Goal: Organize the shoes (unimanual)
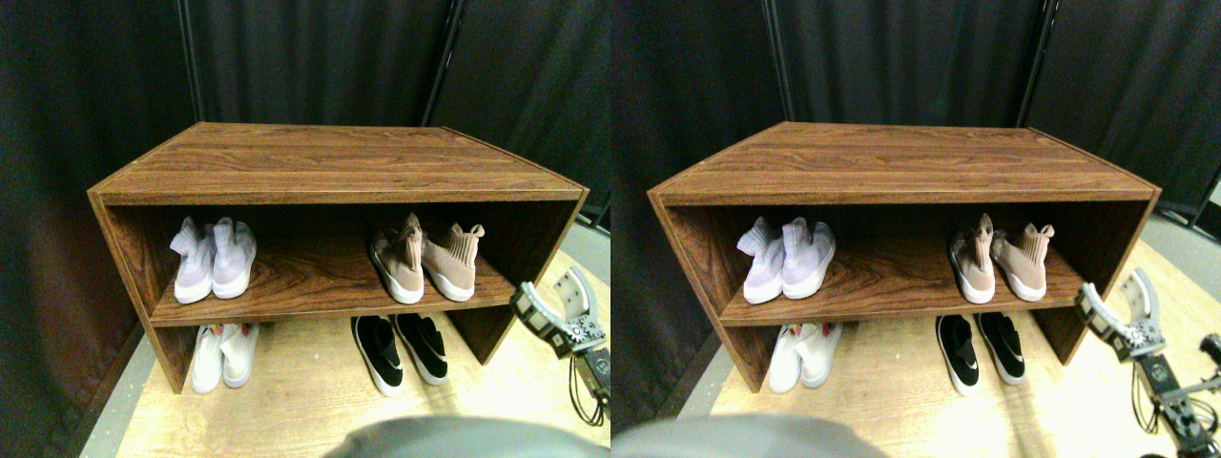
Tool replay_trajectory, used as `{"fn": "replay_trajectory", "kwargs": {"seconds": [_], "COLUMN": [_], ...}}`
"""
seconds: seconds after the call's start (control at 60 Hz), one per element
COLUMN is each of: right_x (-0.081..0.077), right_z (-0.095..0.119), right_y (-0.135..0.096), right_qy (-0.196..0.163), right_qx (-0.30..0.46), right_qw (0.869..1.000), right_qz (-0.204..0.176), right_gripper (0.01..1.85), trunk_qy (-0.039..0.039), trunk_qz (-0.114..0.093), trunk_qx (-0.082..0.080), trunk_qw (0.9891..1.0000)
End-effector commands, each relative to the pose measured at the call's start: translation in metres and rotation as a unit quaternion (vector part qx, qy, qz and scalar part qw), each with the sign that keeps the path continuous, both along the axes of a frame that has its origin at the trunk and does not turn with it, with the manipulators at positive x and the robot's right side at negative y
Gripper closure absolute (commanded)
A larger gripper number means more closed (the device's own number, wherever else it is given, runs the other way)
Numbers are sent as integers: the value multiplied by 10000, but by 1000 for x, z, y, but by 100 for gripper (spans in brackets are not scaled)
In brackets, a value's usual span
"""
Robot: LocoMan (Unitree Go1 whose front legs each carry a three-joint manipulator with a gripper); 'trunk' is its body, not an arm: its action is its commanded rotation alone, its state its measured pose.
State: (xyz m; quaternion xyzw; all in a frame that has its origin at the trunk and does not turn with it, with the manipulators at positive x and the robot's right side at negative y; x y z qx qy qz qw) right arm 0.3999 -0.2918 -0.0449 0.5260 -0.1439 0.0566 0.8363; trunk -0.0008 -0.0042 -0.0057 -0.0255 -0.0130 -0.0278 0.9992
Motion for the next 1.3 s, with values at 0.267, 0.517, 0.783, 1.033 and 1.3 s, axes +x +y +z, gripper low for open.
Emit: {"fn": "replay_trajectory", "kwargs": {"seconds": [0.267,0.517,0.783,1.033,1.3], "right_x": [56,88,118,123,121], "right_z": [5,-21,-50,-54,-51], "right_y": [-19,-13,-10,8,30], "right_qy": [125,640,1115,1319,1359], "right_qx": [186,433,792,1002,727], "right_qw": [9998,9962,9880,9844,9878], "right_qz": [-4,-392,-724,-587,-227], "right_gripper": [180,180,180,180,180], "trunk_qy": [7,-12,-39,-6,61], "trunk_qz": [7,69,148,216,282], "trunk_qx": [-148,-221,-271,-327,-391], "trunk_qw": [9999,9997,9995,9992,9988]}}
